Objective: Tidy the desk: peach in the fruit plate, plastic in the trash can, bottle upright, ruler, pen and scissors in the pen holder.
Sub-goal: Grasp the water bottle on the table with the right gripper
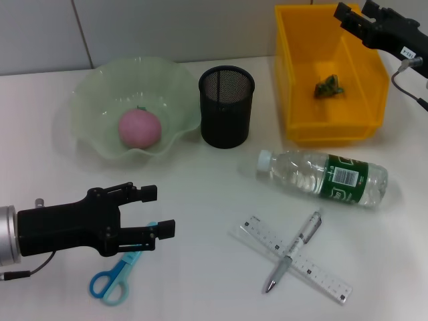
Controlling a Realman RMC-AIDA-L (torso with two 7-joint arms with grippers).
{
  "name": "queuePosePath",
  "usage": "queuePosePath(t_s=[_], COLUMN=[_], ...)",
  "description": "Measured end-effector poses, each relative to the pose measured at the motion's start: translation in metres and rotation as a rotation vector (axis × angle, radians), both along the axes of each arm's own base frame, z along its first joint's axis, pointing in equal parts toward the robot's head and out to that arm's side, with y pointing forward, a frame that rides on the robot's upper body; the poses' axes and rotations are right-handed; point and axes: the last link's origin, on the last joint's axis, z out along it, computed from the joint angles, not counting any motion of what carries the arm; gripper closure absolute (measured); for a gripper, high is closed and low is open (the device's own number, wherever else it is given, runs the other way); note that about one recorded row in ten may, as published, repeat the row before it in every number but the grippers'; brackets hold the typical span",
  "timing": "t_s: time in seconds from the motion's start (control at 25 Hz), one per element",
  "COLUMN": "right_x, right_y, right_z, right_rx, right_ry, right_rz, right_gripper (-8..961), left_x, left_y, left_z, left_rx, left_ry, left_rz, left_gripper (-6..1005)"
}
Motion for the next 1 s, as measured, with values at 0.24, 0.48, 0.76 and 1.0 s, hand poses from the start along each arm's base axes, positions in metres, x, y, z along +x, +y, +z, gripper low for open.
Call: queuePosePath(t_s=[0.24, 0.48, 0.76, 1.0], right_x=[-0.001, -0.005, -0.015, -0.022], right_y=[-0.001, -0.007, -0.023, -0.042], right_z=[0.0, 0.001, 0.011, 0.027], right_rx=[-0.002, -0.01, -0.036, -0.067], right_ry=[0.004, 0.033, 0.112, 0.194], right_rz=[0.006, 0.051, 0.158, 0.241], right_gripper=[254, 248, 247, 246], left_x=[0.0, 0.0, 0.001, 0.0], left_y=[-0.001, -0.001, -0.004, -0.005], left_z=[-0.001, -0.001, -0.005, -0.005], left_rx=[0.0, 0.001, -0.002, -0.003], left_ry=[-0.007, -0.01, -0.019, -0.021], left_rz=[0.003, 0.007, 0.013, 0.017], left_gripper=[125, 125, 125, 125])
